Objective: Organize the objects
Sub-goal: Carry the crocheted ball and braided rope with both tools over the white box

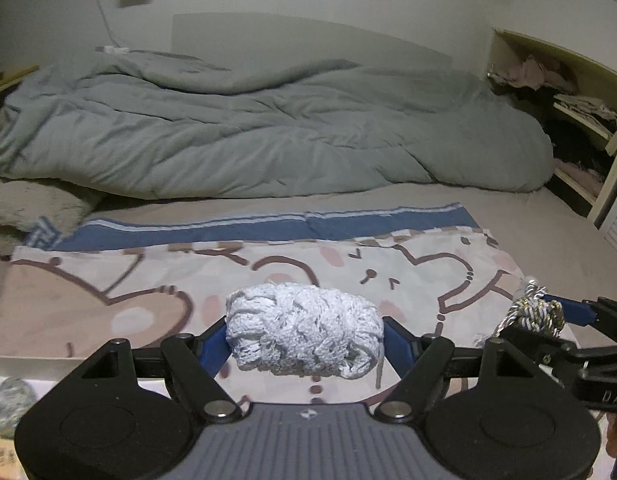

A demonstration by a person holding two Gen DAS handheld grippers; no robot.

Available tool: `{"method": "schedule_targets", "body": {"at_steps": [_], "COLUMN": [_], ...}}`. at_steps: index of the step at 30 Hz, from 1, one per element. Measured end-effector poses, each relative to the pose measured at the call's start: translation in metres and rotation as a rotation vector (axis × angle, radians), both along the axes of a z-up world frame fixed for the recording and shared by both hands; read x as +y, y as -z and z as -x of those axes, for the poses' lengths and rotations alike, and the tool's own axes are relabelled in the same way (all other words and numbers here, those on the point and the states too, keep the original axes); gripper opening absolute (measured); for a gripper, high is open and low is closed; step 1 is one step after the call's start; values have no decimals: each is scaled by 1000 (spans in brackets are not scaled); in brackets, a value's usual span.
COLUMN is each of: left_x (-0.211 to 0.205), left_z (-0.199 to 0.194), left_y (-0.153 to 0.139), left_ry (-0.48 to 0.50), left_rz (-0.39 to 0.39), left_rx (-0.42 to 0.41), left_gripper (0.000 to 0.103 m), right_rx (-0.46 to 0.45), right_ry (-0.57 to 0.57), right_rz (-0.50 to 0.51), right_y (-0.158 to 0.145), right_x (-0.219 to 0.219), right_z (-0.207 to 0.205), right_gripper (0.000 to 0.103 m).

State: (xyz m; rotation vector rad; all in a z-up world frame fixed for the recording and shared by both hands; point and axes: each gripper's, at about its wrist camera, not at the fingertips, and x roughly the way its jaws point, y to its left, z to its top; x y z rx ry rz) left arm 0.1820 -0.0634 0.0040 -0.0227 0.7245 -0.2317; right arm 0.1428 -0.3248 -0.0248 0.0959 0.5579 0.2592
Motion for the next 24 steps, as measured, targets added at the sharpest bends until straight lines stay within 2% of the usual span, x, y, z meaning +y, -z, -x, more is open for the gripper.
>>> {"method": "schedule_targets", "body": {"at_steps": [12, 19, 24], "left_x": [45, 71, 95], "left_z": [56, 83, 95], "left_y": [-20, -23, -15], "left_ry": [-42, -61, -84], "left_rz": [2, -4, 6], "left_rx": [-63, -86, -71], "left_gripper": [78, 78, 78], "right_rx": [2, 27, 58], "right_ry": [64, 106, 107], "right_rz": [-43, -60, -56], "right_y": [-25, -24, -16], "right_x": [22, 37, 52], "right_z": [34, 46, 49], "right_gripper": [83, 83, 83]}}
